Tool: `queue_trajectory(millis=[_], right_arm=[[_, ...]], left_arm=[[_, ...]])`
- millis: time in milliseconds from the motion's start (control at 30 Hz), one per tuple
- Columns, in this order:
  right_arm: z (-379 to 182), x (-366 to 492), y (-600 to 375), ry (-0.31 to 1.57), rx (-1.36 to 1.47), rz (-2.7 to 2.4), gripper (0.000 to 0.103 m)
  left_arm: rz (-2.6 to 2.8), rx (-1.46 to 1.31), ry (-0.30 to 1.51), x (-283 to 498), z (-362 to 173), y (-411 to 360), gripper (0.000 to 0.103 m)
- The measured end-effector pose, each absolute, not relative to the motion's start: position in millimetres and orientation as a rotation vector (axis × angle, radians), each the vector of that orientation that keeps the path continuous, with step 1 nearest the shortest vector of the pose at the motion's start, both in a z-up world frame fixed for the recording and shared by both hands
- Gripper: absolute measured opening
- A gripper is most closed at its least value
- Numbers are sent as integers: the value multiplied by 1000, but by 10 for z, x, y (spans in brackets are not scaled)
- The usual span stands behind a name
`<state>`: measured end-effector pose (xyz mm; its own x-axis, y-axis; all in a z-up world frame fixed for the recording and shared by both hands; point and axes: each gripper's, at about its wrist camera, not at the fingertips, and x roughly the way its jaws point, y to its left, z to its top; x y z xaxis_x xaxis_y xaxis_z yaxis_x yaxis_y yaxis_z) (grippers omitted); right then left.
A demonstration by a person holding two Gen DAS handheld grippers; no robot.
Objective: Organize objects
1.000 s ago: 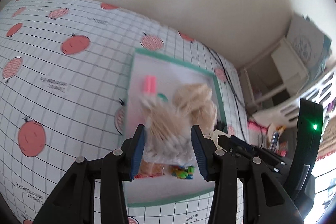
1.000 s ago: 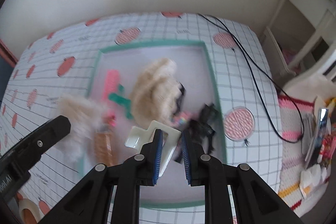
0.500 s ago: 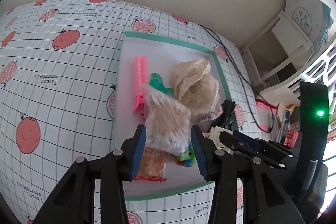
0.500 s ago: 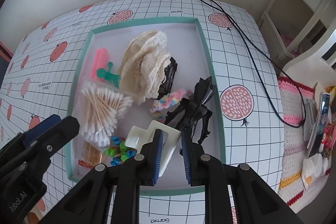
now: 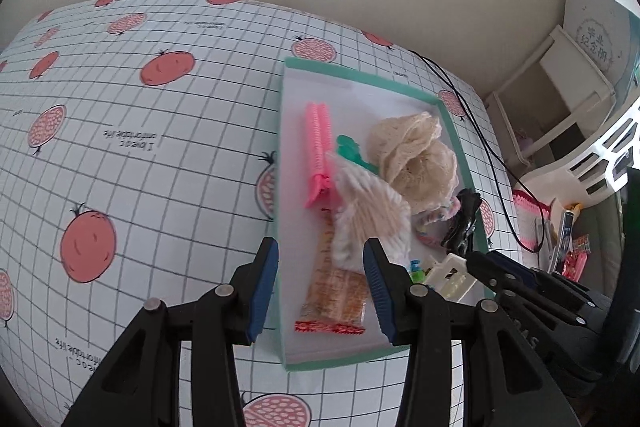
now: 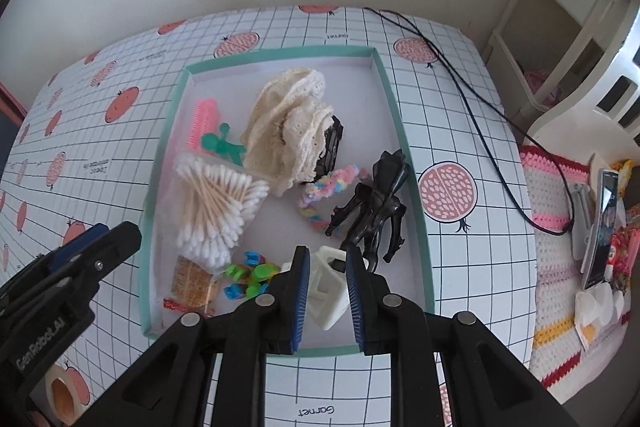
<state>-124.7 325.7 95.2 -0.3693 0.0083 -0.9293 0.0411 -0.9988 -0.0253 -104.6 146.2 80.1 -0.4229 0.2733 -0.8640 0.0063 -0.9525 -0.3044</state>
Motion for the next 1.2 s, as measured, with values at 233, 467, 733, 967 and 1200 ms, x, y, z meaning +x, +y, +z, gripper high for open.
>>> queue_trajectory(millis=[233,467,733,967,1200], right_arm=[[1024,-1060,3188,-6,1693,-2607,30],[1053,-898,3143,-52,1634,-2625,58],[1044,-702,3089,-58,1563,-2651,72],[982,-565,3018,-31,1509,-2669,96],[828,-534,3006,-46,1499,-2671,103]], left_arm=[[2565,-1587,-345,-922,842,1290,60],[2646,-1500,-247,-790,978,1131,79],[2694,-1353,-259,-595,1155,987,89],[2735,-1272,-276,-441,1147,755,98],[2762,-1274,-199,-325,880,565,103]])
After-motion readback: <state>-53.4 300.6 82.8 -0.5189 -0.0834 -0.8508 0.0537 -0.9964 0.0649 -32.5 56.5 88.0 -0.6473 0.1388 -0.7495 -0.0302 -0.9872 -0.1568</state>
